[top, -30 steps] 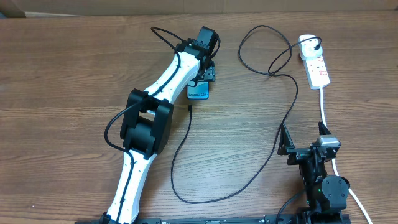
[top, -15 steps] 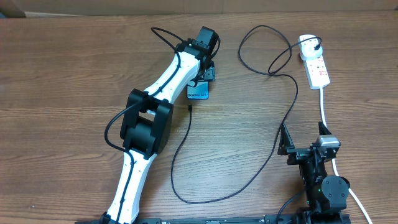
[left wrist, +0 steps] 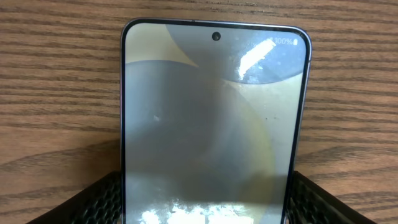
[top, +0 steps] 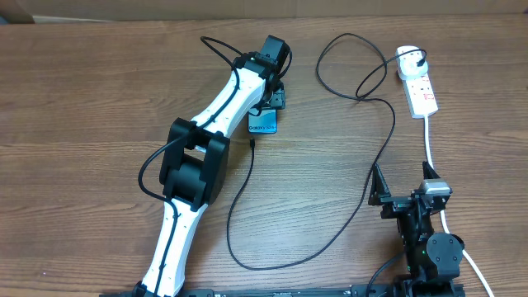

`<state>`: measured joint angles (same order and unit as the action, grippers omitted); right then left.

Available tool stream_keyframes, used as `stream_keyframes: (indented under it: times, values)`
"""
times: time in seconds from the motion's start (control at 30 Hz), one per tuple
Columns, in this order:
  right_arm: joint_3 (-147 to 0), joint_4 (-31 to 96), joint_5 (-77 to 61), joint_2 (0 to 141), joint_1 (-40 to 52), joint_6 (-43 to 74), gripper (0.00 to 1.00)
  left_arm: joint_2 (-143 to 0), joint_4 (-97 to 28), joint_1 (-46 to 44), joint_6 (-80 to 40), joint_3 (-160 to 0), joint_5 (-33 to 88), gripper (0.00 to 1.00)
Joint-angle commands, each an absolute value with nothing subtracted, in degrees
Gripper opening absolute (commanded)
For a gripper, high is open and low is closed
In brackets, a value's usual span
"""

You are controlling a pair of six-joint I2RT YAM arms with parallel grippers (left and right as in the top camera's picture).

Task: Plug charger to phone and switch on socket
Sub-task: 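Close the left gripper on the phone's lower end, then lift the phone with the left gripper and tilt it upright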

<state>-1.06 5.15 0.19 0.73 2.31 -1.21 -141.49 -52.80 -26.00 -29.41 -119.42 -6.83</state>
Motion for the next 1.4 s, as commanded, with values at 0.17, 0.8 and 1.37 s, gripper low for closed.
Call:
stream_keyframes:
  times: [0.17, 0.8, 1.37]
  values:
    - [-0.45, 4.84, -0.08, 0.27, 2.61, -0.84, 1.00, -142.67, -54.81, -25.91, -29.82, -119.85, -3.77, 0.71]
    - [-0.45, 4.84, -0.08, 0.27, 2.61, -0.84, 1.00, -139.55, -55.27, -25.89, -30.92, -119.85, -2.92, 0.69]
    - [-0.45, 4.84, -0.08, 0.27, 2.61, -0.84, 1.00, -134.23, -55.90, -21.93, -32.23, -119.87, 9.45, 0.62]
